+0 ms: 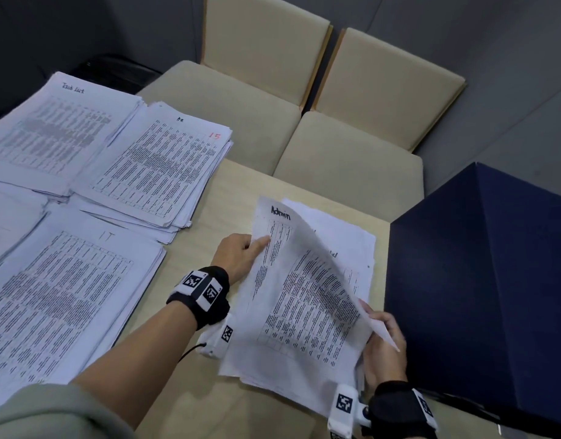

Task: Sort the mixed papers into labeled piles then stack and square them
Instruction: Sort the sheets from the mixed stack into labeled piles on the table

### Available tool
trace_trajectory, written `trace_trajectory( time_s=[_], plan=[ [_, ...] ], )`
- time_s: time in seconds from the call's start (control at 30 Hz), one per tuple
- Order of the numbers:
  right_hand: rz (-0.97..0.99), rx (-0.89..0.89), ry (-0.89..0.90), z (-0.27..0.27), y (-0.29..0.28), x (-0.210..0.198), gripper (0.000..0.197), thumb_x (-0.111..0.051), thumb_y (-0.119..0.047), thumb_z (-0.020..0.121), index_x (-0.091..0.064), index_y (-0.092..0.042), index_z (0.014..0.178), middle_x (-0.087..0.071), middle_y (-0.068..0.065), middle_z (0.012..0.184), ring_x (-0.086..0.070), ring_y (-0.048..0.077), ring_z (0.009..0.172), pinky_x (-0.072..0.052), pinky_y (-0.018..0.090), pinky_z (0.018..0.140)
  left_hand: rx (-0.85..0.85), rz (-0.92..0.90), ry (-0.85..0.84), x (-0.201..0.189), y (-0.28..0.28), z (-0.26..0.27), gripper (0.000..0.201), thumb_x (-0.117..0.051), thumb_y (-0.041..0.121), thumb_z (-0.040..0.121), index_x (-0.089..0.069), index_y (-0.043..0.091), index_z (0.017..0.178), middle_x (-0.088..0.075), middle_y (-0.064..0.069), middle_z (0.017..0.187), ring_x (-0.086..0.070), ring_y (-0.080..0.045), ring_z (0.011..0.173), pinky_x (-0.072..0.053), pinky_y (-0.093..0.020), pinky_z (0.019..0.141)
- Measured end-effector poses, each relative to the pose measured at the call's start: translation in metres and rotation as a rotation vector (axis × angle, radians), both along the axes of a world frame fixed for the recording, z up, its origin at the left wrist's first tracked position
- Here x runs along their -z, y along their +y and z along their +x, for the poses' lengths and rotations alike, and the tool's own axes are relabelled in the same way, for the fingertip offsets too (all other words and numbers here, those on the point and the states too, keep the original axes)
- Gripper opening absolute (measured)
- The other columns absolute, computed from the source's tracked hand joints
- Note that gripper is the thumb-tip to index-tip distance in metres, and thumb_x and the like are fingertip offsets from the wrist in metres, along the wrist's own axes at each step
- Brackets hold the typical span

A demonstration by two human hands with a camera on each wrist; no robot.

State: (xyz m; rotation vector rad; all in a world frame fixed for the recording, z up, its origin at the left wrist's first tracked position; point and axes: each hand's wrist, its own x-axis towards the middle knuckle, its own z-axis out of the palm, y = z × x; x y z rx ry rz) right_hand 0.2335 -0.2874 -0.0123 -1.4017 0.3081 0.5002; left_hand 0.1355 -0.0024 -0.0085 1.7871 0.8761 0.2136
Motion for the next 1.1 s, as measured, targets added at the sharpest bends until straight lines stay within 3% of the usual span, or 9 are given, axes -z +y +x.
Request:
trace_trajectory(
  time_s=[0.1, 0.2, 0.33, 0.5, 0.63, 0.73, 0.83, 1.0, 1.1],
  plan=[
    [0.092, -0.098, -0.041, -0.002, 0.0, -0.002, 0.012, -0.058, -0.003, 0.084, -0.05, -0.01, 0.078, -0.066, 0.017, 0.126, -0.063, 0.029, 0.117, -0.046, 0.044, 0.101, 0.042, -0.052, 0.005, 0.003, 0.002, 0.0, 0.048, -0.049, 0.045, 0.088, -0.052, 0.001, 0.07, -0.052, -0.007, 0.064, -0.044, -0.023, 0.058, -0.038, -0.034, 0.06],
    [0.103, -0.125, -0.053, 0.001, 0.003, 0.003, 0.023, -0.046, 0.005, 0.095, -0.048, -0.009, 0.077, -0.062, 0.015, 0.134, -0.058, 0.026, 0.126, -0.038, 0.041, 0.111, 0.047, -0.248, -0.045, -0.001, -0.005, 0.002, 0.023, -0.046, 0.011, 0.086, -0.059, -0.008, 0.084, -0.066, -0.017, 0.081, -0.055, -0.023, 0.072, -0.044, -0.033, 0.07],
    [0.161, -0.092, 0.059, 0.005, 0.017, 0.0, 0.012, -0.053, -0.002, 0.086, -0.053, -0.011, 0.079, -0.065, 0.004, 0.13, -0.06, 0.022, 0.12, -0.054, 0.032, 0.082, 0.041, -0.485, -0.114, -0.013, -0.016, 0.003, 0.022, -0.045, -0.006, 0.072, -0.063, -0.017, 0.077, -0.068, -0.017, 0.078, -0.064, -0.023, 0.074, -0.047, -0.022, 0.067],
    [-0.079, -0.152, -0.21, 0.001, 0.011, 0.004, 0.028, -0.052, 0.011, 0.093, -0.051, -0.016, 0.088, -0.066, 0.009, 0.092, -0.062, 0.023, 0.089, -0.05, 0.021, 0.073, 0.072, -0.666, -0.116, -0.016, -0.019, 0.007, 0.039, -0.038, -0.01, 0.061, -0.073, -0.007, 0.078, -0.07, -0.028, 0.1, -0.065, -0.042, 0.102, -0.052, -0.045, 0.093],
    [-0.305, -0.065, -0.251, -0.002, 0.002, 0.015, 0.03, -0.058, 0.006, 0.091, -0.068, -0.019, 0.08, -0.067, -0.004, 0.084, -0.059, 0.022, 0.093, -0.046, 0.036, 0.088, -0.054, -0.449, 0.007, 0.005, -0.019, 0.022, 0.035, -0.039, -0.009, 0.085, -0.068, 0.004, 0.098, -0.068, -0.019, 0.112, -0.065, -0.032, 0.101, -0.056, -0.034, 0.08],
    [-0.344, 0.005, -0.199, -0.003, -0.003, 0.016, 0.033, -0.062, 0.0, 0.09, -0.077, -0.027, 0.078, -0.073, -0.017, 0.088, -0.063, 0.012, 0.097, -0.046, 0.032, 0.096, 0.067, -0.239, 0.227, 0.02, -0.025, 0.029, 0.027, -0.048, 0.002, 0.09, -0.059, 0.009, 0.114, -0.064, -0.015, 0.119, -0.061, -0.035, 0.109, -0.053, -0.045, 0.094],
    [-0.368, 0.078, -0.139, 0.003, -0.006, 0.022, 0.018, -0.067, -0.003, 0.089, -0.078, -0.015, 0.096, -0.075, -0.004, 0.098, -0.065, 0.017, 0.102, -0.047, 0.031, 0.097, 0.142, -0.211, 0.338, 0.022, -0.033, 0.035, 0.037, -0.051, 0.009, 0.09, -0.05, 0.006, 0.127, -0.06, -0.016, 0.125, -0.059, -0.036, 0.113, -0.052, -0.041, 0.091],
    [-0.34, 0.052, -0.184, 0.004, -0.007, 0.023, 0.035, -0.058, -0.002, 0.095, -0.077, -0.026, 0.08, -0.071, 0.008, 0.113, -0.061, 0.024, 0.116, -0.045, 0.033, 0.102, 0.388, -0.156, 0.2, 0.008, -0.041, 0.031, 0.022, -0.054, -0.009, 0.084, -0.067, 0.008, 0.078, -0.061, 0.001, 0.076, -0.053, -0.014, 0.072, -0.038, -0.019, 0.062],
    [-0.352, 0.02, -0.179, 0.016, -0.002, 0.014, 0.037, -0.043, 0.003, 0.1, -0.071, -0.021, 0.106, -0.066, 0.016, 0.117, -0.057, 0.039, 0.118, -0.051, 0.033, 0.094, 0.319, -0.273, 0.106, 0.004, -0.039, 0.025, 0.033, -0.05, -0.014, 0.079, -0.065, 0.005, 0.056, -0.061, 0.011, 0.056, -0.055, -0.005, 0.056, -0.045, -0.018, 0.062]
  ],
)
